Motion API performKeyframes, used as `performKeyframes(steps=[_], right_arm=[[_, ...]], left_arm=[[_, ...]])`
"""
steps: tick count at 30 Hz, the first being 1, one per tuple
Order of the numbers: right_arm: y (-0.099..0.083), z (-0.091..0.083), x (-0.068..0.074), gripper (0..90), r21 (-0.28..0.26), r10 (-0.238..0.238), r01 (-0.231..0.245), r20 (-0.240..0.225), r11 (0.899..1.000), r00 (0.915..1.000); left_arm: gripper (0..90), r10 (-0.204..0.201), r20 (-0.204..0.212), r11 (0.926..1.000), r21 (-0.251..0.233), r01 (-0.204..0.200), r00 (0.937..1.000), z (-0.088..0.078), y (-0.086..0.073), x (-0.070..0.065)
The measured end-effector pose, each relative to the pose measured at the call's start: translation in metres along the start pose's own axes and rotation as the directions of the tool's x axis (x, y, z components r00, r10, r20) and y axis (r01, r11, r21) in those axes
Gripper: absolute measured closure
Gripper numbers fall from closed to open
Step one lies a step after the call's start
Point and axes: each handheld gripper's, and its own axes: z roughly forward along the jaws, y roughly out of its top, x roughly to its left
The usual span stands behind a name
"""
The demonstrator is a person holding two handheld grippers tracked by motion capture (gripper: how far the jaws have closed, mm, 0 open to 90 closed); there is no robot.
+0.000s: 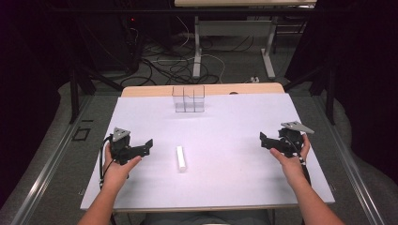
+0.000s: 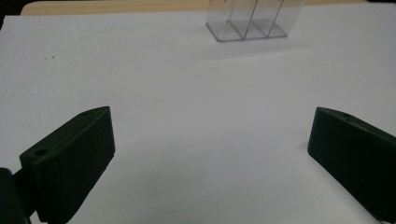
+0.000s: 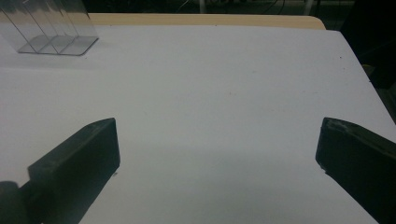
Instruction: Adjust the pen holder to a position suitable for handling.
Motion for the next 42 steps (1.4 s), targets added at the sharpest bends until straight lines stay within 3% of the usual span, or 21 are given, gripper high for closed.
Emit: performKeyframes(steps=[2,5,13,20,24,39,42], right_arm=[[0.000,-0.002,-0.001,0.0,0.000,0.000,0.000,-0.001,1.000,1.0000],[-0.001,-0.005,-0.003,0.0,-0.001,0.003,-0.003,0.005,1.000,1.0000],[0.000,-0.008,-0.005,0.0,0.013,0.038,-0.039,0.007,0.999,0.9992],[-0.001,-0.009,-0.004,0.0,0.014,0.053,-0.054,0.012,0.998,0.9985],[-0.001,-0.009,-0.004,0.0,0.015,0.051,-0.051,0.006,0.999,0.9987],[-0.002,-0.008,0.001,0.0,0.038,0.003,-0.002,-0.020,0.999,0.9998],[-0.001,-0.009,0.004,0.0,0.029,-0.036,0.036,-0.022,0.999,0.9991]], left_arm=[[2.2,-0.035,0.017,0.9990,-0.027,0.035,0.9992,-0.002,0.008,-0.003],[3.0,-0.055,0.023,0.9968,-0.057,0.056,0.9982,-0.001,0.018,-0.007],[6.7,-0.045,0.015,0.9972,-0.058,0.046,0.9989,0.007,0.039,-0.013],[9.9,-0.031,0.028,0.9981,-0.053,0.033,0.9991,0.015,0.073,-0.021],[10.9,-0.029,0.034,0.9980,-0.055,0.031,0.9990,0.018,0.085,-0.024],[16.2,-0.046,0.014,0.9981,-0.042,0.046,0.9989,0.042,0.119,-0.026],[16.3,-0.041,0.006,0.9983,-0.042,0.041,0.9992,0.047,0.129,-0.027]])
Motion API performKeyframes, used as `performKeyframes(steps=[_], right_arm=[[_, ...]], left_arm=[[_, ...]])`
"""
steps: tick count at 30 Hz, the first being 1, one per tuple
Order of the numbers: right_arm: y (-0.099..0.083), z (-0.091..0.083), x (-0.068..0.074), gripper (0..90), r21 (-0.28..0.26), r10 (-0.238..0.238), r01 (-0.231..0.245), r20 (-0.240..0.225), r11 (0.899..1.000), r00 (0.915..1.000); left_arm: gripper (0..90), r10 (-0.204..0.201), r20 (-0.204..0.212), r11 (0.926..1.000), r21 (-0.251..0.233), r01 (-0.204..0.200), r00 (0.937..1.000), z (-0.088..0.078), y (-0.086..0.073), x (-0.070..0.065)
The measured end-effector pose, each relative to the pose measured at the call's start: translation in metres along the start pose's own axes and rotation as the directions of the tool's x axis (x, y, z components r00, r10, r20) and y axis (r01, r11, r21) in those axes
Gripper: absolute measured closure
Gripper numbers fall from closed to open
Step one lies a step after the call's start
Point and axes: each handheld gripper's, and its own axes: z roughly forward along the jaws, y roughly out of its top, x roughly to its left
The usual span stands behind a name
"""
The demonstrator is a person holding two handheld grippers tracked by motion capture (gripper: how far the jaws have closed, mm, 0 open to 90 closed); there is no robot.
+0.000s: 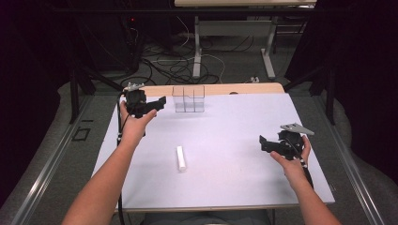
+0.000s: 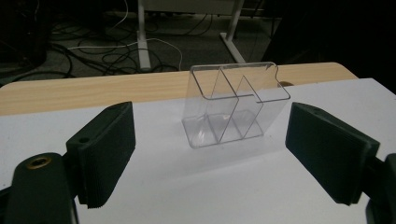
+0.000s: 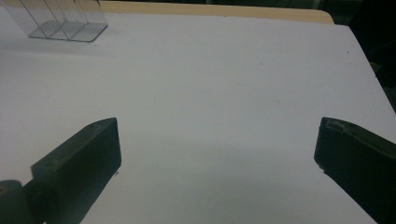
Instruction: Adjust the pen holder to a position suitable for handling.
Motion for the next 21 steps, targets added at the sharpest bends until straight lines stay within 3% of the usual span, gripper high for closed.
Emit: performKeyframes(steps=[14,21], right_arm=[[-0.001,0.001,0.000,0.0,0.006,0.009,-0.009,0.000,1.000,1.0000],[-0.002,0.002,-0.002,0.3,0.009,0.020,-0.020,-0.001,1.000,0.9998]], left_arm=[[20.0,0.052,-0.030,0.9986,0.000,-0.052,0.9982,0.024,0.035,-0.015],[23.4,0.041,-0.049,0.9992,0.000,-0.041,0.9980,0.034,0.043,-0.016]])
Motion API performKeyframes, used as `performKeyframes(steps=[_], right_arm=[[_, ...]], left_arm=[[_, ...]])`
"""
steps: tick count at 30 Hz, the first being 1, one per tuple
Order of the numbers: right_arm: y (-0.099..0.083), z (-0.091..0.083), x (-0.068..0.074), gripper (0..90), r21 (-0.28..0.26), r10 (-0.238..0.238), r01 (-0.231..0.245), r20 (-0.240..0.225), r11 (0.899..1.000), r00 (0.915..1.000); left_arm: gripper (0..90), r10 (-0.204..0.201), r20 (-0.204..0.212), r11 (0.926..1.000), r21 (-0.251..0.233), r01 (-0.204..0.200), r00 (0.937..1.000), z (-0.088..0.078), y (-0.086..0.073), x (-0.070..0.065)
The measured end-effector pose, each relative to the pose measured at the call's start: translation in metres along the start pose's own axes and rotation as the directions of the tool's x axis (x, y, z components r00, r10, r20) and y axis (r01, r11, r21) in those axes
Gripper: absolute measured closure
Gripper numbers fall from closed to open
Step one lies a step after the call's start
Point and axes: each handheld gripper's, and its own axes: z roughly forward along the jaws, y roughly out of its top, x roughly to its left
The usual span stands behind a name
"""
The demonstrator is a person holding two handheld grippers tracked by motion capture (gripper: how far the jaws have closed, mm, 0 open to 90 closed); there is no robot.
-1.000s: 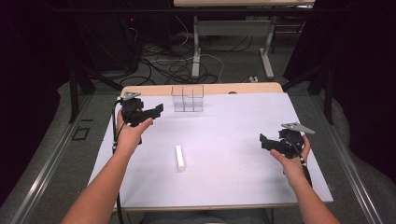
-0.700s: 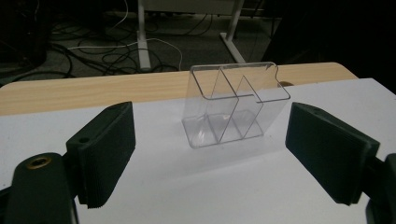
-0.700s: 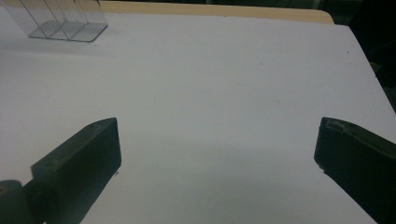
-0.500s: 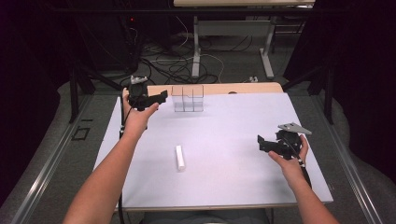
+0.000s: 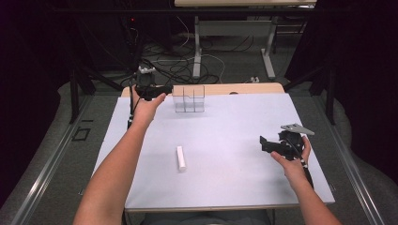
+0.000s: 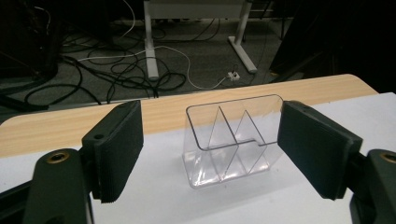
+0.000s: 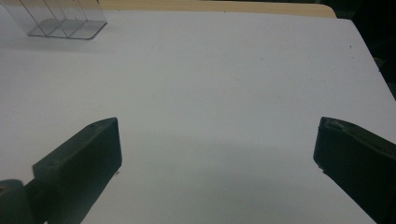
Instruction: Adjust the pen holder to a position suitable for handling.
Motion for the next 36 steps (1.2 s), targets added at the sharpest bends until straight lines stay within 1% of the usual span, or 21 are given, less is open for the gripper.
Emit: performKeyframes(steps=[1,3,9,10,12,14,16,17,18,20,21,23,25,27,30,31,32,33,34,35,36], right_arm=[[0.000,0.000,0.000,0.3,0.001,0.000,0.000,-0.001,1.000,1.0000],[0.000,0.000,0.000,0.4,0.004,-0.001,0.001,-0.003,1.000,1.0000],[-0.001,0.001,-0.001,0.7,0.015,0.006,-0.005,-0.013,1.000,0.9999],[-0.002,0.002,-0.001,0.8,0.014,0.008,-0.007,-0.014,1.000,0.9999],[-0.002,0.002,-0.002,1.0,0.016,0.010,-0.010,-0.018,1.000,0.9998],[-0.002,0.002,-0.002,1.1,0.015,0.014,-0.013,-0.017,1.000,0.9998],[-0.002,0.002,-0.002,1.3,0.017,0.017,-0.016,-0.017,1.000,0.9997],[-0.002,0.002,-0.003,1.3,0.019,0.019,-0.019,-0.017,1.000,0.9997],[-0.002,0.002,-0.003,1.4,0.019,0.019,-0.019,-0.018,1.000,0.9997],[-0.002,0.002,-0.003,1.5,0.018,0.018,-0.018,-0.019,1.000,0.9996],[-0.002,0.002,-0.003,1.5,0.019,0.021,-0.020,-0.021,1.000,0.9996],[-0.002,0.003,-0.003,1.6,0.022,0.021,-0.021,-0.019,1.000,0.9996],[-0.002,0.003,-0.004,1.7,0.025,0.024,-0.024,-0.020,0.999,0.9995],[-0.002,0.003,-0.004,2.1,0.027,0.031,-0.030,-0.021,0.999,0.9993],[-0.003,0.003,-0.004,2.4,0.026,0.035,-0.034,-0.028,0.999,0.9990],[-0.003,0.003,-0.003,2.5,0.027,0.036,-0.035,-0.030,0.999,0.9989],[-0.003,0.004,-0.003,2.6,0.027,0.034,-0.033,-0.029,0.999,0.9990],[-0.003,0.004,-0.004,2.7,0.028,0.030,-0.029,-0.031,0.999,0.9991],[-0.003,0.004,-0.004,2.8,0.032,0.030,-0.029,-0.032,0.999,0.9990],[-0.004,0.005,-0.004,2.8,0.032,0.030,-0.029,-0.034,0.999,0.9990],[-0.004,0.005,-0.004,2.8,0.032,0.030,-0.029,-0.034,0.999,0.9990]], left_arm=[[24.0,0.006,-0.003,1.0000,0.002,-0.006,1.0000,0.002,0.000,0.001],[26.2,0.005,-0.005,1.0000,0.000,-0.005,1.0000,0.003,0.000,0.001],[30.5,0.004,-0.024,0.9999,0.011,-0.003,0.9997,0.017,-0.002,0.004],[31.4,0.013,-0.033,0.9998,0.015,-0.013,0.9994,0.021,-0.002,0.004],[32.9,0.013,-0.036,0.9998,0.017,-0.012,0.9993,0.024,-0.002,0.004],[33.9,0.014,-0.040,0.9993,0.034,-0.012,0.9991,0.029,-0.001,0.004],[34.4,0.029,-0.045,0.9983,0.052,-0.026,0.9986,0.033,0.002,0.003],[35.2,0.029,-0.048,0.9983,0.053,-0.027,0.9984,0.037,0.005,0.002],[35.8,0.029,-0.048,0.9983,0.053,-0.027,0.9984,0.037,0.005,0.002],[36.4,0.031,-0.049,0.9970,0.072,-0.027,0.9983,0.040,0.008,0.002],[36.9,0.022,-0.052,0.9972,0.073,-0.018,0.9984,0.043,0.009,0.000],[37.5,0.032,-0.055,0.9960,0.085,-0.028,0.9980,0.046,0.011,0.000],[42.1,0.049,-0.056,0.9957,0.081,-0.044,0.9972,0.047,0.014,0.000],[42.6,0.046,-0.056,0.9959,0.080,-0.041,0.9974,0.049,0.016,0.001],[42.6,0.053,-0.073,0.9949,0.090,-0.046,0.9959,0.053,0.017,0.003],[42.7,0.050,-0.084,0.9955,0.084,-0.043,0.9952,0.055,0.017,0.003],[43.1,0.045,-0.084,0.9962,0.079,-0.038,0.9954,0.056,0.017,0.004],[43.3,0.045,-0.079,0.9957,0.084,-0.039,0.9959,0.057,0.017,0.005],[43.5,0.027,-0.076,0.9962,0.085,-0.021,0.9967,0.060,0.016,0.005],[43.8,0.039,-0.075,0.9943,0.102,-0.031,0.9964,0.062,0.015,0.007],[44.4,0.039,-0.075,0.9943,0.102,-0.031,0.9964,0.062,0.015,0.007]])
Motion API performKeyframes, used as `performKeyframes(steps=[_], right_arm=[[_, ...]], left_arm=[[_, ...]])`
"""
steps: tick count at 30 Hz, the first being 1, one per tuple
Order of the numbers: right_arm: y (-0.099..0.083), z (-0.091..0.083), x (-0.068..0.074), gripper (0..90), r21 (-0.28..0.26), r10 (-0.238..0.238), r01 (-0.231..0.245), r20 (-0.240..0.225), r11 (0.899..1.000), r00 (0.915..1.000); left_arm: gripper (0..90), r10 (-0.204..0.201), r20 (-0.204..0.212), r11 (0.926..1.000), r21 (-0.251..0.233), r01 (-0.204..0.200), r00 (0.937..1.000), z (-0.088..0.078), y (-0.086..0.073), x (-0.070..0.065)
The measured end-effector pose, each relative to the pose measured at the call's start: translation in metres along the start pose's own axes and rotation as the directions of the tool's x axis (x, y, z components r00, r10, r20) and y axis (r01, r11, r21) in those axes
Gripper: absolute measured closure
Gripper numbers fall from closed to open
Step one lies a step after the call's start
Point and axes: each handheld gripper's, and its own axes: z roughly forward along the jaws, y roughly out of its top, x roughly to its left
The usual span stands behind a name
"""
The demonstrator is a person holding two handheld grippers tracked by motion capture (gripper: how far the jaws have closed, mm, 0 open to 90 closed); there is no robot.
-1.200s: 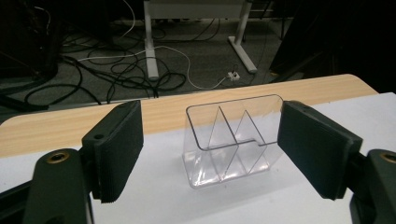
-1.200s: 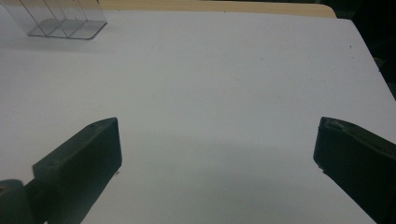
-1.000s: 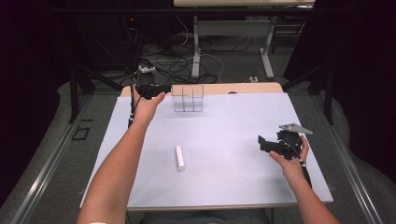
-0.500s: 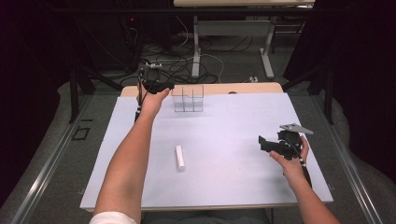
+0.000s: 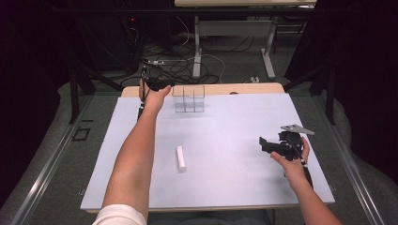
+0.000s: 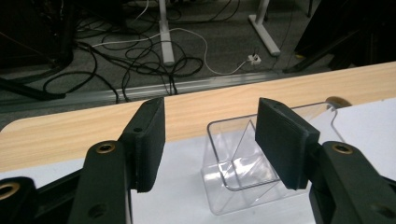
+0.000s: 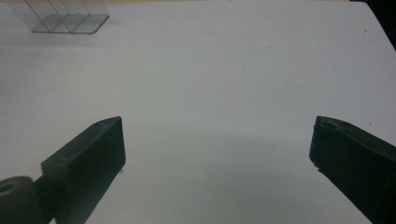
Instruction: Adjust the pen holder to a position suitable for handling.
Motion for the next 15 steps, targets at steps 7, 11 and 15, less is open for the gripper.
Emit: performKeyframes(steps=[7,11,15], right_arm=[[-0.001,0.003,0.000,4.3,0.011,0.009,-0.009,-0.005,1.000,1.0000],[-0.001,0.003,0.000,4.5,0.011,0.002,-0.001,-0.009,1.000,1.0000],[-0.001,0.003,0.000,5.1,0.015,-0.004,0.004,-0.013,1.000,0.9999]], left_arm=[[48.6,-0.049,-0.009,0.9962,0.072,0.049,0.9988,0.008,-0.005,0.005],[52.8,-0.074,-0.003,0.9921,0.101,0.074,0.9972,0.011,-0.007,0.005],[58.7,-0.095,0.009,0.9879,0.124,0.093,0.9954,0.013,-0.009,0.005]])
